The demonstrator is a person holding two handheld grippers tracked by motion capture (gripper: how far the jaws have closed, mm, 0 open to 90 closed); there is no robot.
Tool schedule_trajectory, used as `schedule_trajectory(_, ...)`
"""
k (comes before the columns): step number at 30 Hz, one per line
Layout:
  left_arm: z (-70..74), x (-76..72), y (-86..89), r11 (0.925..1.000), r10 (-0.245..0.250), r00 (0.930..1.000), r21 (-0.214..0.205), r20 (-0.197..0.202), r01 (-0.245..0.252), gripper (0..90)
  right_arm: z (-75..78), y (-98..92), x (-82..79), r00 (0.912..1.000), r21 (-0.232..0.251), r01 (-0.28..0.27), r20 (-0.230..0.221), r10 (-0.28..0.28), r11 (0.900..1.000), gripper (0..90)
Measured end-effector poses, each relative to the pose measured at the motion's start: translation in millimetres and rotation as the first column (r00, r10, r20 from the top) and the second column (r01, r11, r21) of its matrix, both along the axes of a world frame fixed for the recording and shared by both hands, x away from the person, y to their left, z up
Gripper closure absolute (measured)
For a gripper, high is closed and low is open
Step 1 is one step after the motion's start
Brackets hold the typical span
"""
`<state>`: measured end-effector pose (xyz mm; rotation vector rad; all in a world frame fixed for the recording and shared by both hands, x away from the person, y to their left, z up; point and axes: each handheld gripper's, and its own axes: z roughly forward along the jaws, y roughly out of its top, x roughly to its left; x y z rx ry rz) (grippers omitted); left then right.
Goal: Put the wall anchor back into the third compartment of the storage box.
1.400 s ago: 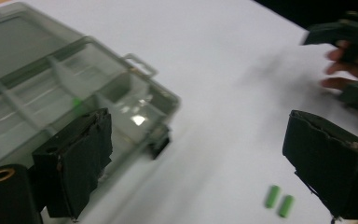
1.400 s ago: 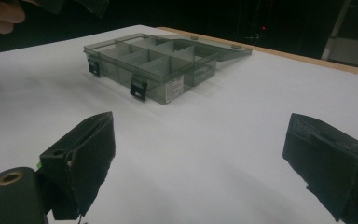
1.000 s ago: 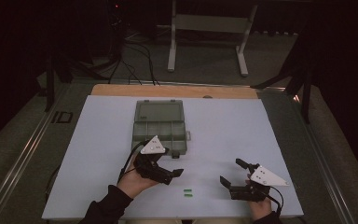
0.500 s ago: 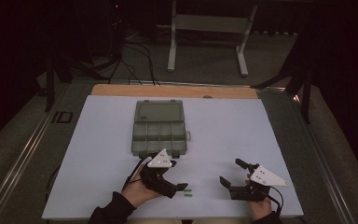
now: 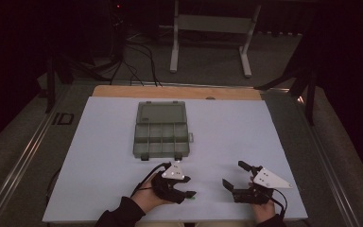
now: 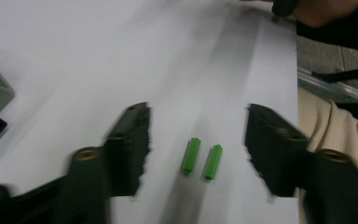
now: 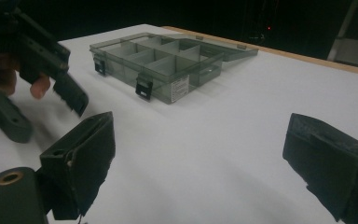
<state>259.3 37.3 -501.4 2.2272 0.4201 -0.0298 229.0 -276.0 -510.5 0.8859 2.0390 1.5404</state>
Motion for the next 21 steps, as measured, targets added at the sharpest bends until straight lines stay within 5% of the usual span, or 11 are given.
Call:
schedule_trajectory(6, -7.1, 1.5, -4.6, 0.9991, -0.024, 0.9997, 0.034, -0.003, 0.024, 61.1, 0.0, 0.1, 0.1, 1.0000, 0.000, 0.000, -0.001, 0.000, 1.0000, 9.5)
schedule_trajectory(21, -19.7, 2.8, -13.7, 0.9939, -0.041, 0.9990, 0.104, 0.020, 0.039, 75.3, -0.1, 0.0, 0.4, 1.0000, -0.003, -0.002, -0.003, 0.002, 1.0000, 9.5)
